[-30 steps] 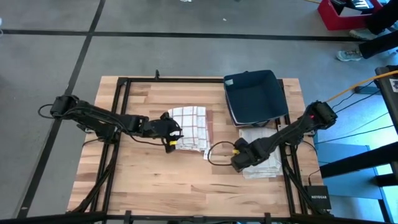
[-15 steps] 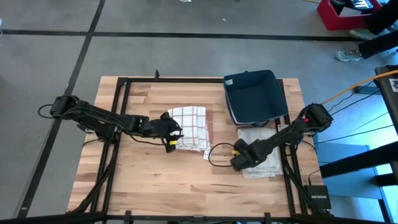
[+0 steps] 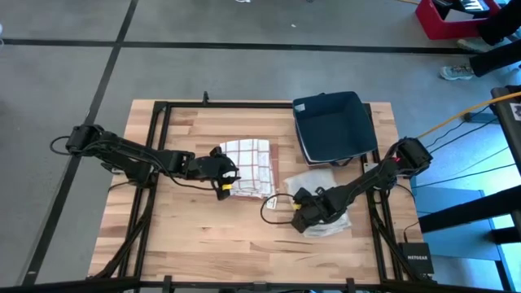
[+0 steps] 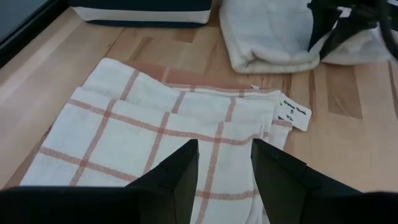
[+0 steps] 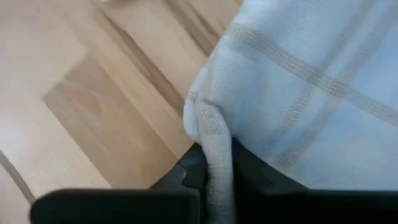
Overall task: Fold towel
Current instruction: Stack the white towel on top of the other white towel
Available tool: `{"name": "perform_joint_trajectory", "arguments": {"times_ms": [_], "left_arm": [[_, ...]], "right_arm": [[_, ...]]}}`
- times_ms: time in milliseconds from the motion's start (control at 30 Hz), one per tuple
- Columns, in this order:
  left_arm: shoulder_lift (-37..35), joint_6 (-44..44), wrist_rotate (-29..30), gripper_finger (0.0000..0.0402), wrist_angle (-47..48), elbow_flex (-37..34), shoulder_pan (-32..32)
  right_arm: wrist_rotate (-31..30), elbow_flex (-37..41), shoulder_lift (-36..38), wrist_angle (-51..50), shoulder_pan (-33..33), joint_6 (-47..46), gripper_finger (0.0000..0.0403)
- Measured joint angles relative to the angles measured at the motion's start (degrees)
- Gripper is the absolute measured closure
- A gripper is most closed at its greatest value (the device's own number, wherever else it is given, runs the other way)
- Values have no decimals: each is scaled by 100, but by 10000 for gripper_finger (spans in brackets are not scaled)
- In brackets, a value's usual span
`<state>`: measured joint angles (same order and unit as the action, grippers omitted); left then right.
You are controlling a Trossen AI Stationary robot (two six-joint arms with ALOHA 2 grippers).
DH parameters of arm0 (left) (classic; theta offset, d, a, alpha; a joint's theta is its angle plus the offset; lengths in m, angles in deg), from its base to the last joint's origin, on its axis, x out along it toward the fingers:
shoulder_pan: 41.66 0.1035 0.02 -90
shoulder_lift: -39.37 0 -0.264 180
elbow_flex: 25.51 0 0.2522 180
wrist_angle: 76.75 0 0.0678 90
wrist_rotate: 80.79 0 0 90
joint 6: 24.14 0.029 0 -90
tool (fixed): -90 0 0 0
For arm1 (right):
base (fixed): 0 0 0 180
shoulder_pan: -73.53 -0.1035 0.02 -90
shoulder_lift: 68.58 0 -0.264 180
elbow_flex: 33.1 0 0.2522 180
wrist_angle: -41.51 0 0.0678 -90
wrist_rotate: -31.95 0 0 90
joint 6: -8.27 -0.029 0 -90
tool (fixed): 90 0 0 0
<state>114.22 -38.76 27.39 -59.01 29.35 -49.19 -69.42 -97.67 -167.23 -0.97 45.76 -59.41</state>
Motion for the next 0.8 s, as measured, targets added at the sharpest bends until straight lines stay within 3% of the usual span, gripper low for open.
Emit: {"name": "perform_joint_trajectory", "arguments": {"times_ms": [167,533,800], "left_arm": [[0,1,0,260,25,0,0],[-2,-175,0,260,1025,0,-4],[-4,-318,0,260,1344,0,-4]], "right_arm": [[-526,-199,104,73,164,336,384],[-1698,-909,271,1034,921,1495,383],[-1240,-907,190,2479,1813,2532,378]]}}
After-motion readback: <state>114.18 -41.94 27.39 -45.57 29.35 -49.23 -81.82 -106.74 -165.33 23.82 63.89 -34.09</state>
